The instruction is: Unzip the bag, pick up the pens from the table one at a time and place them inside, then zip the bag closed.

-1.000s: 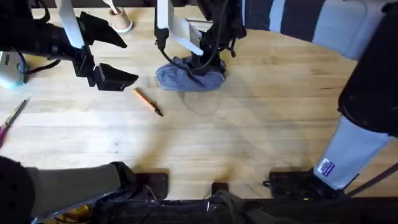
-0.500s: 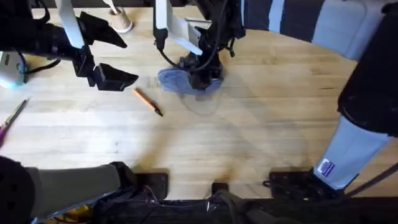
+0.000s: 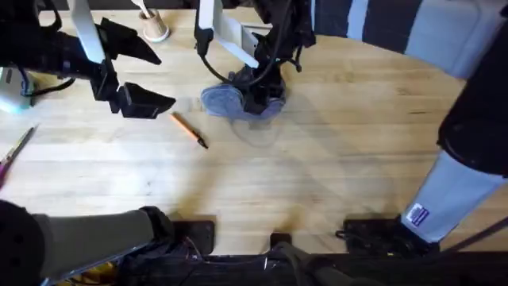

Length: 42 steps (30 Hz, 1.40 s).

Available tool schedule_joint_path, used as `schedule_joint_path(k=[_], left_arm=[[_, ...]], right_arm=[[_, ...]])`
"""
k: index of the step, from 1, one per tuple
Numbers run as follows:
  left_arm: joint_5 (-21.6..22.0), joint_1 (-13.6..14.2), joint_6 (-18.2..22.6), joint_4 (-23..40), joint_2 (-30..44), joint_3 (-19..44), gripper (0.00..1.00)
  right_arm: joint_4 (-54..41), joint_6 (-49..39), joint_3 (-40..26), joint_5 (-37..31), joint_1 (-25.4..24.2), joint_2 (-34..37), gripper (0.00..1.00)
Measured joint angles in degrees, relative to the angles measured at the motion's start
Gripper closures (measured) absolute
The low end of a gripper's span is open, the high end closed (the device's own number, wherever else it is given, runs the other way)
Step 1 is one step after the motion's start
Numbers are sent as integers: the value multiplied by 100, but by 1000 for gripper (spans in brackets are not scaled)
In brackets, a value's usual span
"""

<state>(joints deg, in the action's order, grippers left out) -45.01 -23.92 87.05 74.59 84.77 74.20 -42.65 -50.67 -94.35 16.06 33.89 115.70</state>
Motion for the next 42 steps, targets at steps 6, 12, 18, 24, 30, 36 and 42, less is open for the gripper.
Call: schedule_joint_path(k=[6,12,18,24,30,36,42], left_arm=[[8,-384,2,400,-484,145,7],[151,-908,4,1009,-1111,198,7],[172,-1039,2,1561,-1392,198,7],[125,-1041,-54,1458,-1359,201,7],[569,-1030,-1611,810,-1309,201,6],[1218,-942,-4250,-43,-1304,201,6],[542,-847,-5927,-58,-1259,201,7]], right_arm=[[-357,358,0,26,-4,-787,3],[-372,1219,0,-20,-4,-1727,3],[-398,2185,0,-44,-4,-2047,3],[-415,2767,0,-88,-32,-1989,3],[-353,3224,0,-361,-292,-2063,3],[-119,3581,0,-506,-735,-2324,3],[-94,3761,0,-562,-855,-2380,3]])
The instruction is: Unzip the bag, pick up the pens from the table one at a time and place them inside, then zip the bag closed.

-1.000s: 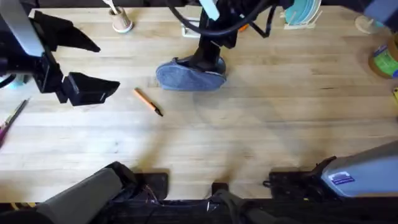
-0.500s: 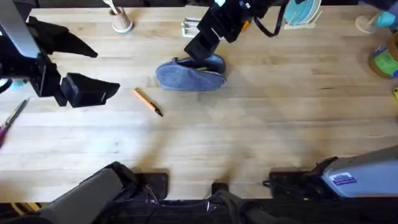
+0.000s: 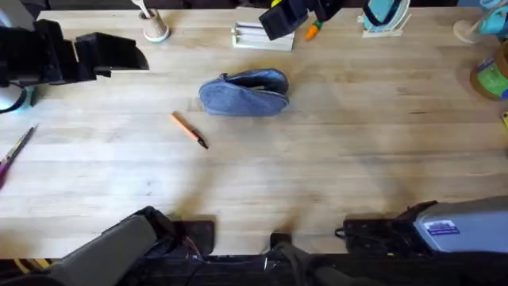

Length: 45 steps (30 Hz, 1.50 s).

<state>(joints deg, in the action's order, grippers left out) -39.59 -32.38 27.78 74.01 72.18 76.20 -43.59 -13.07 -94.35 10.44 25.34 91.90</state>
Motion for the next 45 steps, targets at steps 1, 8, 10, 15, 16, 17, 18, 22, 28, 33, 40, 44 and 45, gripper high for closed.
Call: schedule_joint_path(k=[1,8,10,15,16,17,18,22,28,33,40,44,45], left_arm=[[-87,0,-210,-5,5,0,7],[368,192,-1892,-64,36,0,6],[816,455,-2382,-56,63,-4,6],[1859,1478,-3612,-354,83,-202,6],[2066,1707,-3897,-534,80,-342,6],[2222,1881,-4118,-677,77,-481,6],[2393,2076,-4370,-821,77,-662,6],[2931,2705,-5232,-1409,72,-1458,6],[3316,3254,-6154,-2369,72,-2530,6],[3798,3320,-6771,-2412,154,-2933,6],[4696,3320,-7491,-2487,319,-2975,6],[4848,3320,-7607,-2504,319,-2975,6],[4869,3320,-7628,-2538,320,-2977,6]], right_arm=[[2,5,0,-5,0,0,4],[73,110,0,-13,-94,0,3],[133,184,0,-13,-200,-4,3],[136,288,0,-15,-576,-183,3],[136,302,0,-15,-653,-245,3],[138,307,0,-15,-732,-314,3],[136,320,0,-15,-794,-372,3],[136,348,0,-16,-948,-554,3],[125,368,0,-13,-968,-579,3],[127,368,0,-15,-968,-579,3],[125,368,0,-13,-968,-579,3],[127,388,0,-13,-968,-579,3],[125,390,0,-13,-968,-579,3]])
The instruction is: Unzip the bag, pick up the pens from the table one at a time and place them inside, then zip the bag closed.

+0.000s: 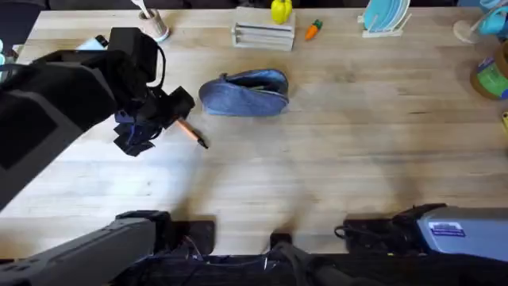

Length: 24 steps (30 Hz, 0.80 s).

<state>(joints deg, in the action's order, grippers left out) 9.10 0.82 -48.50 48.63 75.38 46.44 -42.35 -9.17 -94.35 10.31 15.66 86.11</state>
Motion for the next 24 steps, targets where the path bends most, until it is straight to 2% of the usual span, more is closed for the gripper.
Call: schedule_joint_path(k=[7,9,10,13,15,16,24], left_arm=[[11,41,-96,-268,444,-121,6],[-58,76,-146,-332,691,-105,77],[-76,76,-154,-350,705,-92,143],[-68,81,-165,-375,741,-64,578],[-68,83,-161,-392,749,-57,769],[-48,87,-165,-397,749,-52,942],[-87,85,-161,-354,757,-23,955]], right_arm=[[-2,0,0,0,0,0,3],[0,2,0,0,0,0,4],[2,1,0,0,0,0,4],[4,2,0,0,0,0,3],[-2,2,0,0,0,0,3],[0,0,0,0,0,0,3],[0,2,0,0,2,0,3]])
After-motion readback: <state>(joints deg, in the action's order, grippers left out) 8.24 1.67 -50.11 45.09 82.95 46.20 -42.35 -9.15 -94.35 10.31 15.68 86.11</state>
